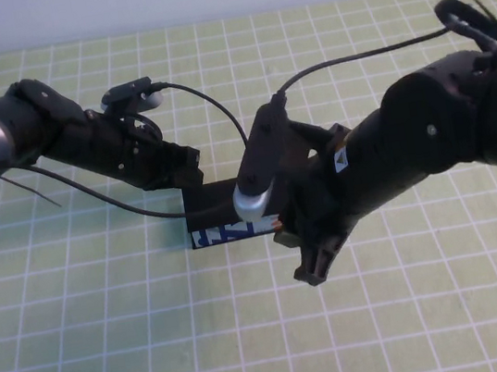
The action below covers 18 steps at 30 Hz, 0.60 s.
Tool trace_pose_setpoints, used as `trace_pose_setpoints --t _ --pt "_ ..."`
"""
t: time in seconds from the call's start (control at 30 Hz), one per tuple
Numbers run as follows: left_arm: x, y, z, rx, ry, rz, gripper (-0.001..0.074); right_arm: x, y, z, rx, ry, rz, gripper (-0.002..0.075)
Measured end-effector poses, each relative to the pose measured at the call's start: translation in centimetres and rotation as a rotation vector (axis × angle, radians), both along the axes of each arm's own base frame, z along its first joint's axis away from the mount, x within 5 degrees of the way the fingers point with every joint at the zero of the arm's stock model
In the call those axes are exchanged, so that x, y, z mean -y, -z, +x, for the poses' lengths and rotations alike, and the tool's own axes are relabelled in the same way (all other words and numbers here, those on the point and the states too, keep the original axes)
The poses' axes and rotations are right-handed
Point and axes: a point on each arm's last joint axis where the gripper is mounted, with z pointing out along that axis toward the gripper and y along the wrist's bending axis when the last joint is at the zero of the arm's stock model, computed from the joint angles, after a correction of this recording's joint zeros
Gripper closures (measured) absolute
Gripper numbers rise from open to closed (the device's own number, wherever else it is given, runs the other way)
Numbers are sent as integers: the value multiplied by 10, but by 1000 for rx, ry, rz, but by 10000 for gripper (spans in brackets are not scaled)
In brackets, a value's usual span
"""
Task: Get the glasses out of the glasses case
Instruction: Pick up the glasses from the glasses case
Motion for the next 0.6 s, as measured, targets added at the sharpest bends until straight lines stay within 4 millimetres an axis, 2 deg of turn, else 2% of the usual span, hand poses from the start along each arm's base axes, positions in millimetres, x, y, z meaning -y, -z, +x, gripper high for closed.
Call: trace_pose_setpoints --t 0.1,0.17,0.4,0.6 --pt "0 0 0 -1 1 0 737 -6 10 9 64 -70 -34 499" --pt "0 0 0 -1 1 0 737 -9 16 14 112 -103 -44 470" --pt "0 0 0 -3 2 -1 737 -18 26 28 247 -179 -60 449" --pt "0 0 0 -3 2 -1 737 -29 34 38 271 -211 -74 448"
